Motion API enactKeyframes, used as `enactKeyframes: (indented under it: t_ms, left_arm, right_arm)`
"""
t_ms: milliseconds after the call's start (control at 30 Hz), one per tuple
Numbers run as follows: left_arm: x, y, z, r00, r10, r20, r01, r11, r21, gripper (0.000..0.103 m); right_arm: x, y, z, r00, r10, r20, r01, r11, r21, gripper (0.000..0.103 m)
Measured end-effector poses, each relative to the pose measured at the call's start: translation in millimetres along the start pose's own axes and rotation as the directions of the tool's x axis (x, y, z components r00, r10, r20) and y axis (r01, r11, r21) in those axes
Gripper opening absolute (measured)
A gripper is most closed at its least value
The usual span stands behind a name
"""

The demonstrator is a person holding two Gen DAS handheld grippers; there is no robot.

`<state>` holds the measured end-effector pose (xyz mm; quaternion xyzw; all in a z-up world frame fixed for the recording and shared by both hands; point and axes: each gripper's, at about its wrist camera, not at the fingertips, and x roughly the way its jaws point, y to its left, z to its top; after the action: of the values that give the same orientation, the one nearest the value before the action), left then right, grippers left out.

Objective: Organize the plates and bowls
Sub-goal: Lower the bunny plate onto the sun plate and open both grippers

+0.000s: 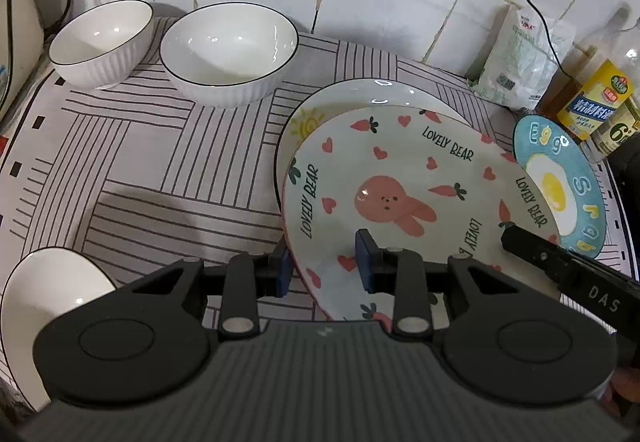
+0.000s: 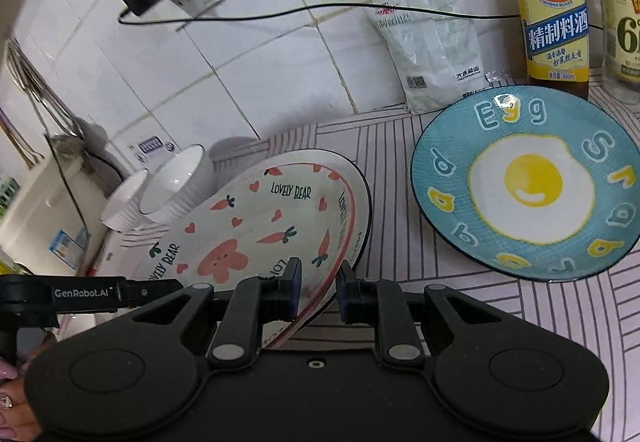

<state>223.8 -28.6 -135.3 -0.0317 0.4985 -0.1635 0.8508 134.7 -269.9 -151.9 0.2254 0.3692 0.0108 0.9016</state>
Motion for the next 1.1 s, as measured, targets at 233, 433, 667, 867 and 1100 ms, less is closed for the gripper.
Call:
enactKeyframes:
  t_ms: [233,433,667,867,1100]
  left_arm:
    - [9.7,-2.5,11.2,0.999,0.026,-0.038,-0.026,1.0,0.015,0.03]
    - [12.0,-0.5,13.9,0.999,0.021,-0.044,-0.021,1.0,0.0,0.03]
    - [13.7,-6.5,13.4,0.998,0.054,-0.041,-0.053,0.998,0.023,0.031]
    - [18.2,-7.8,13.6,0.996,0.073,-0.054,-0.071,0.997,0.035,0.031]
    - [21.6,-14.6,17.1,0.991,0.11,-0.07,-0.103,0.989,0.103,0.031]
  right_arm:
    - [7.2,9.9,1.1,0.997,-0.069,-0.02,0.068,0.997,-0.041,0.023]
    - [9.8,22.9,0.5,0.991,-0.131,-0.013,0.129,0.985,-0.116,0.025]
    - [13.6,39.3,0.2,0.974,-0.224,-0.017,0.218,0.961,-0.172,0.033]
    - [17.2,45.2,-3.9,0.962,-0.271,0.003,0.267,0.946,-0.185,0.038]
    - [27.5,48.1,-6.4,0.949,-0.312,0.043,0.314,0.926,-0.212,0.041]
